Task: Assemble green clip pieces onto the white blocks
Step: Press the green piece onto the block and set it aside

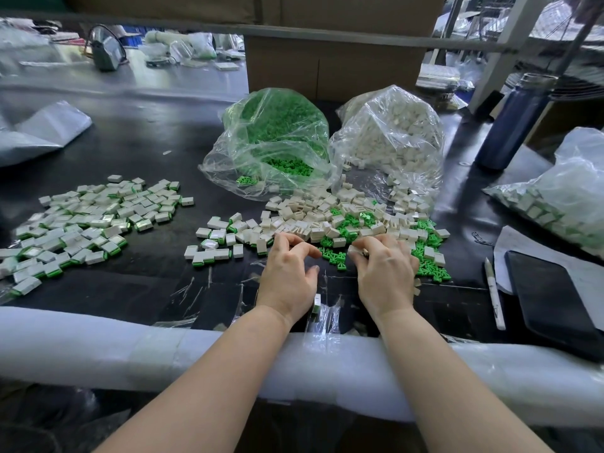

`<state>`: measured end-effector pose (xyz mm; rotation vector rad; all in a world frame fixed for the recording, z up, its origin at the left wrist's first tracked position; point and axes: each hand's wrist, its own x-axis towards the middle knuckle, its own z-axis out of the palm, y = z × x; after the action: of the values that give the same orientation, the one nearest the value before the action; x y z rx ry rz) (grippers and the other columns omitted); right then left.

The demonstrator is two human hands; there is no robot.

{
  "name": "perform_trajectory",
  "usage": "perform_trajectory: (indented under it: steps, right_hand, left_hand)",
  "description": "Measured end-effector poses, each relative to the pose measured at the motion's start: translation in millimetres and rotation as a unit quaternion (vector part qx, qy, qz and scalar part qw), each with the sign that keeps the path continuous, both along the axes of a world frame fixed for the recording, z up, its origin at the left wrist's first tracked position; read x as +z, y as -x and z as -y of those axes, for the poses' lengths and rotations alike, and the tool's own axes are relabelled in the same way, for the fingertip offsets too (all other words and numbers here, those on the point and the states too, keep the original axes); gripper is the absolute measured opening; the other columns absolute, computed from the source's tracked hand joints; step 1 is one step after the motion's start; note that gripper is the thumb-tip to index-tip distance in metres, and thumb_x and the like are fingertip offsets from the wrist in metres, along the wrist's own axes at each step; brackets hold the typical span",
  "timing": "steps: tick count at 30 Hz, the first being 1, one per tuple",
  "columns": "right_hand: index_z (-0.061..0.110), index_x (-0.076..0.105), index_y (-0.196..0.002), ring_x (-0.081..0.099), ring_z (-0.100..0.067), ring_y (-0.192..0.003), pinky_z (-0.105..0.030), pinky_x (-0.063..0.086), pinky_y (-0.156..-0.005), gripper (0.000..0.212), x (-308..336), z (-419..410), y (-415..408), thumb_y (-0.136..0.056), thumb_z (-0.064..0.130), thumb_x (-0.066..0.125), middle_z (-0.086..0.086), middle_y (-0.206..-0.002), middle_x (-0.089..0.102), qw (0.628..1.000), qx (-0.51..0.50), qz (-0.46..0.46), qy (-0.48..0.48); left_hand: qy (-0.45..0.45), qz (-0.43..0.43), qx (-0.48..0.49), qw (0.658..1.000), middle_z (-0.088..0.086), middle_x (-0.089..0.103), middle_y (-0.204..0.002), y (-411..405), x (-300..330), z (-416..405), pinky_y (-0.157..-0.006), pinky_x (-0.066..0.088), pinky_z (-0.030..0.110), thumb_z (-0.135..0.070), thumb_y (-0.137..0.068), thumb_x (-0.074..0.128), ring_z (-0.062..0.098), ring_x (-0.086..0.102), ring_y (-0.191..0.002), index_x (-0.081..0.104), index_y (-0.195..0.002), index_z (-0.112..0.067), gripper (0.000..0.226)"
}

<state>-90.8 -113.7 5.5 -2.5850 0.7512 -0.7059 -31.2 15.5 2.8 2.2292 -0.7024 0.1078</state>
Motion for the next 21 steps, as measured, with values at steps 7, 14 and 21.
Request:
perform_trajectory:
  steps: [7, 14, 21]
  right_hand:
    - [0.011, 0.066, -0.101, 0.061, -0.023, -0.088, -0.041, 0.049, -0.082, 0.016, 7.3, -12.7, 3.0, -0.086, 0.017, 0.067, -0.004, -0.09, 0.068, 0.973, 0.177, 0.06, -0.135]
    - [0.013, 0.066, -0.096, 0.059, -0.019, -0.089, -0.032, 0.045, -0.082, 0.014, 3.8, -9.3, 2.2, -0.086, 0.021, 0.066, 0.0, -0.091, 0.066, 0.979, 0.154, 0.062, -0.12]
    - [0.023, 0.067, -0.097, 0.045, -0.019, -0.109, -0.034, 0.026, -0.086, 0.031, -2.1, -3.7, -0.9, -0.088, 0.05, 0.054, 0.003, -0.108, 0.057, 0.997, 0.001, -0.068, 0.033]
  left_hand:
    - [0.065, -0.011, -0.051, 0.997, -0.002, 0.048, -0.101, 3.5, 7.3, 0.3, -0.083, 0.05, 0.031, -0.008, -0.083, 0.066, 0.017, 0.056, -0.083, 0.064, -0.109, -0.015, 0.027]
    - [0.099, -0.05, -0.037, 0.993, -0.001, 0.061, -0.089, 0.0, 2.8, 0.7, -0.077, 0.049, 0.023, -0.016, -0.082, 0.07, 0.012, 0.056, -0.077, 0.065, -0.086, -0.016, 0.006]
    - [0.105, -0.092, -0.02, 0.99, -0.007, 0.063, -0.079, -3.7, -1.7, 0.7, -0.072, 0.049, 0.015, -0.017, -0.082, 0.07, 0.005, 0.058, -0.072, 0.064, -0.084, -0.018, 0.007]
